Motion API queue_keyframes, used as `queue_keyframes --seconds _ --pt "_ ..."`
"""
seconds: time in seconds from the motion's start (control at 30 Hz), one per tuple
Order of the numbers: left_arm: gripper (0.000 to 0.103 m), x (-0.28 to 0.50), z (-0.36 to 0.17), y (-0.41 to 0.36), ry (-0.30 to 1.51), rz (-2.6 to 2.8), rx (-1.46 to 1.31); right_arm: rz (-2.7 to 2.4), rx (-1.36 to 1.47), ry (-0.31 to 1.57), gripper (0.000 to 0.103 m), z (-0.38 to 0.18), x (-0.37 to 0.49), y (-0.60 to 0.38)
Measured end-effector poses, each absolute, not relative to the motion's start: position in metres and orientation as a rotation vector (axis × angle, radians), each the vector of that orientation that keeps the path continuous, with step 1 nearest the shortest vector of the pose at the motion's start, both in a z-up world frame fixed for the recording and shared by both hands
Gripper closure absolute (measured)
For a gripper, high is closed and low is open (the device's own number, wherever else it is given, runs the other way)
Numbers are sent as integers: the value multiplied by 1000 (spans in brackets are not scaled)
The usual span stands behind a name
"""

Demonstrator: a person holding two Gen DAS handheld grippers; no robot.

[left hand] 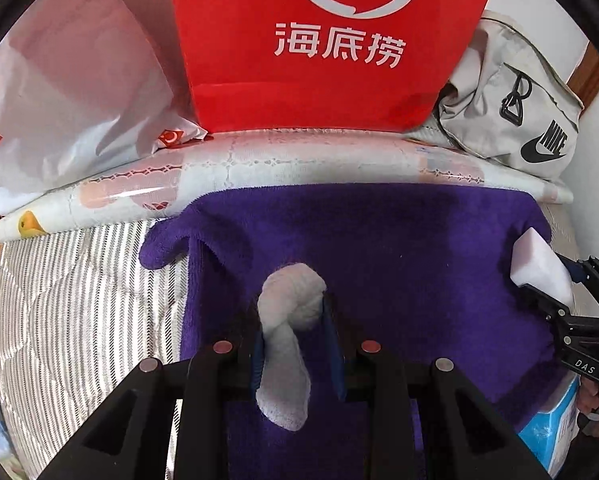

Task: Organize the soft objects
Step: 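Open the left tool to drop the sock while the right tool releases the sponge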

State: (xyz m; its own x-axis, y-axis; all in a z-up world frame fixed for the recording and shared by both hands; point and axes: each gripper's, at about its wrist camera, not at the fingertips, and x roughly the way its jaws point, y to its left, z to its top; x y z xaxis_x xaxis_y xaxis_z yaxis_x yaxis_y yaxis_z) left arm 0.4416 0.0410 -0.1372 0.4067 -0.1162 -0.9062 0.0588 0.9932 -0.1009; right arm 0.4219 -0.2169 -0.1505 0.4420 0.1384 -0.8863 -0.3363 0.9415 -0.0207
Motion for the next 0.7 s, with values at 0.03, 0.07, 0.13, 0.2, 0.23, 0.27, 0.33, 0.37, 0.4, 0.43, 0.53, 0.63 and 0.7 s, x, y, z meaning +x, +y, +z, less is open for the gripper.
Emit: queue_keyframes --seconds 0.03,0.07,0.13,0.2,0.23,0.27,0.33,0.37,0.4,0.43,0.53,0.63,0.7 --pt "77 443 -139 40 1149 -109 -57 294 -205 1079 36 -152 423 -217" --pt "77 444 -140 40 1154 -107 -56 292 -205 1089 36 -154 424 -218" --pt "77 446 -142 38 1156 -116 -63 283 -204 1106 36 -156 426 -218" --pt "77 448 -143 37 1156 -121 -69 286 -210 1110 36 -157 427 -217" --pt "77 449 -143 37 1156 -122 -67 286 -214 1111 36 -158 428 -217" --pt "77 449 -143 37 1157 -123 -67 285 -216 1112 35 -159 429 -214" --pt "76 451 -145 38 1167 -126 -77 293 -213 1119 34 -160 431 -214" --pt "73 452 -147 38 1181 -133 -86 298 -212 1121 33 -161 431 -214" --pt "68 454 -148 39 1187 -145 -97 301 -209 1123 31 -161 431 -215" --pt "64 453 -147 40 1185 -159 -109 307 -208 1129 28 -161 432 -215" --pt "43 451 -139 43 1156 -171 -128 320 -225 1130 25 -162 432 -213" --pt "42 446 -131 44 1139 -158 -117 310 -274 1110 25 -160 429 -210" --pt "42 443 -127 45 1145 -148 -116 309 -272 1113 24 -159 428 -211"
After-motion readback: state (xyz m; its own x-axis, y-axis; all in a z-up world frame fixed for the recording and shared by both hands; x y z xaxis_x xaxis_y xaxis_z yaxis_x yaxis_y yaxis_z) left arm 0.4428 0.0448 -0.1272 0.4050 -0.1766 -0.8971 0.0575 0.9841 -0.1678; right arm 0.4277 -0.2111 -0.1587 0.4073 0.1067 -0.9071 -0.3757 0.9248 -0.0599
